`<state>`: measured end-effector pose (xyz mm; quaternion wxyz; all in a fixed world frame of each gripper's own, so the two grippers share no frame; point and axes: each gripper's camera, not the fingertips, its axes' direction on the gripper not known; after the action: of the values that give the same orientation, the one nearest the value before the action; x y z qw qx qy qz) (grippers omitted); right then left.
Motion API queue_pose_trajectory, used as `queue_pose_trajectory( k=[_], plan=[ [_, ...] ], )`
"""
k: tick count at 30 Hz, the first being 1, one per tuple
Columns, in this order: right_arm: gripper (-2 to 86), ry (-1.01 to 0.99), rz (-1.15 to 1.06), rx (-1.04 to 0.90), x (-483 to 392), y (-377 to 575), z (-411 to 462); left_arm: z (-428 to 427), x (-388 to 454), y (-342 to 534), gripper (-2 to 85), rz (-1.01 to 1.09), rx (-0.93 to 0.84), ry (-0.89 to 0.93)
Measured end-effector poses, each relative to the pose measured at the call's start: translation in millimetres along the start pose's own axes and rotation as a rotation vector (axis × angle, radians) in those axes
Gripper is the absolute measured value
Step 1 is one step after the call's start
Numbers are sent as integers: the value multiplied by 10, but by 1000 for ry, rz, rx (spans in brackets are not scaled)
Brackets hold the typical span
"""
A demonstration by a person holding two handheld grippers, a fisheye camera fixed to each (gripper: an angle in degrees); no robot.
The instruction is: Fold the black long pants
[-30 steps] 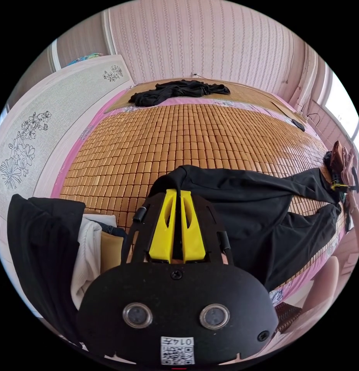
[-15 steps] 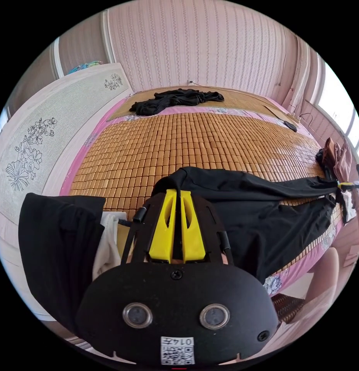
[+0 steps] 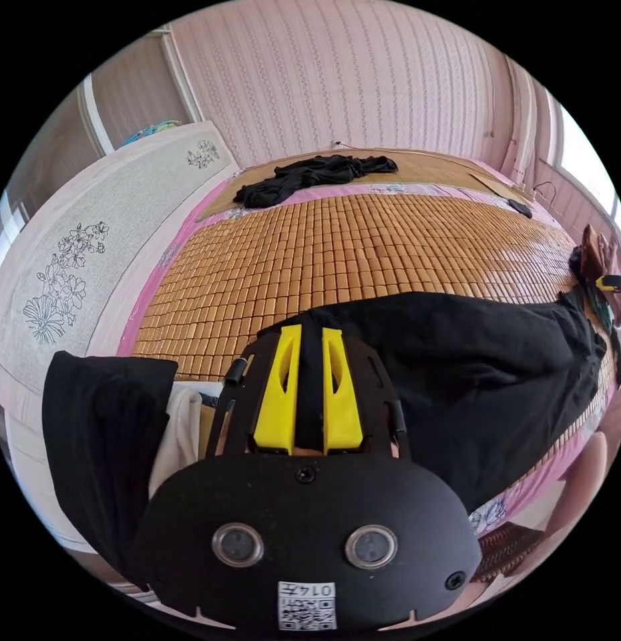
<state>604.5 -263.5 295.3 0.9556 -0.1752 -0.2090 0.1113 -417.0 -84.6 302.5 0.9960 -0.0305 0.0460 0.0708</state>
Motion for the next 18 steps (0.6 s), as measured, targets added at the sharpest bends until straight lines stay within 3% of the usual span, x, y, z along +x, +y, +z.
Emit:
queue_pose_trajectory(
  k=[4, 10, 18],
  plan=[
    [113, 102, -10, -110, 101, 247, 517, 27, 91, 212, 59, 23, -61, 146],
    [99, 136, 35, -12, 191, 306, 553, 518, 324, 639, 62, 24, -295, 235],
    [159, 3, 205, 65, 471, 103, 611, 438, 295, 464, 60, -18, -170, 252]
  ],
)
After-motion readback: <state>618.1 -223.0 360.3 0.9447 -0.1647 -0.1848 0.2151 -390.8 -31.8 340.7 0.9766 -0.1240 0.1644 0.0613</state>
